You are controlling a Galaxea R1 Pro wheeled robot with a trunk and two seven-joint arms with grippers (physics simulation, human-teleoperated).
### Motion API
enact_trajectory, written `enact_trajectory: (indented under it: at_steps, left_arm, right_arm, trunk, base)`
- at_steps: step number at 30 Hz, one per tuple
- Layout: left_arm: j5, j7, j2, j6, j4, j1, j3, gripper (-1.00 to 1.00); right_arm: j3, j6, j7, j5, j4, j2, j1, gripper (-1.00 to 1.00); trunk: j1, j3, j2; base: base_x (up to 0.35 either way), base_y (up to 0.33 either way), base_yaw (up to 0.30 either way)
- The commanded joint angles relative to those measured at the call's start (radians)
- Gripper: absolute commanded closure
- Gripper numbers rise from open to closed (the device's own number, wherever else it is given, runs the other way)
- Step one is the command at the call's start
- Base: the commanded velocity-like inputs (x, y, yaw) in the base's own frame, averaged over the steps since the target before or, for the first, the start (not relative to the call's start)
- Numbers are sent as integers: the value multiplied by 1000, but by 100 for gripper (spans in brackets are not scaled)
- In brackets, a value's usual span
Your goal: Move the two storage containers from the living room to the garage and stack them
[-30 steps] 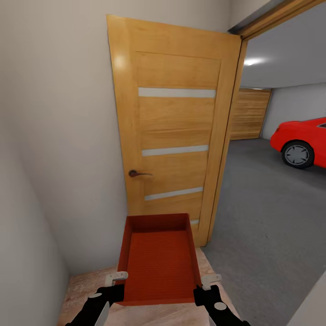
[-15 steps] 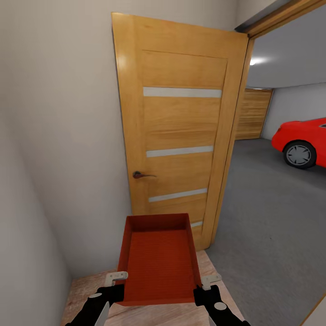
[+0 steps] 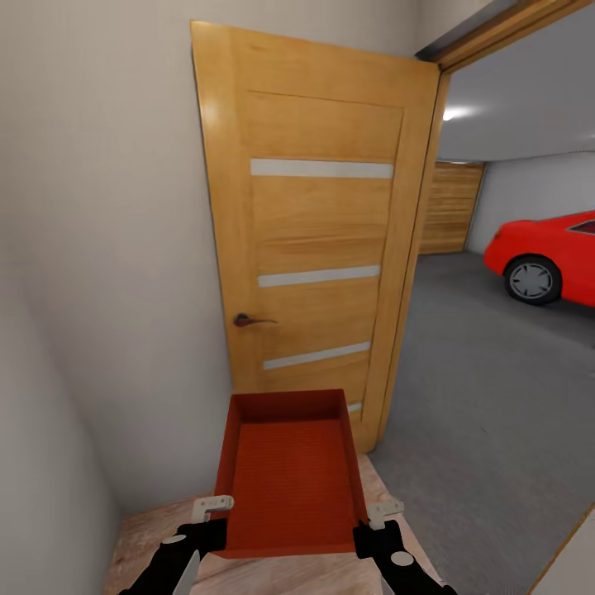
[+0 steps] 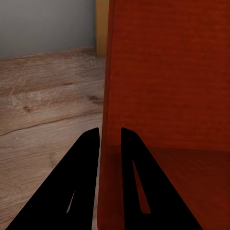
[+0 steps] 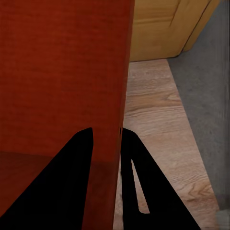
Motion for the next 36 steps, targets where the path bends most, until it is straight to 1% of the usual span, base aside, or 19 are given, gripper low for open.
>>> enact_trajectory:
  at_steps: [1, 36]
  left_arm:
    - [-20, 24, -1, -57, -4, 0, 7, 100]
    - [-20, 24, -3, -57, -4, 0, 6, 100]
  right_arm:
    - [12, -2, 9, -8, 3, 25, 0, 100]
    - [13, -2, 9, -8, 3, 25, 0, 100]
  trunk:
    - [0, -1, -1]
    - [0, -1, -1]
  base:
    - [0, 0, -264]
    - [0, 0, -276]
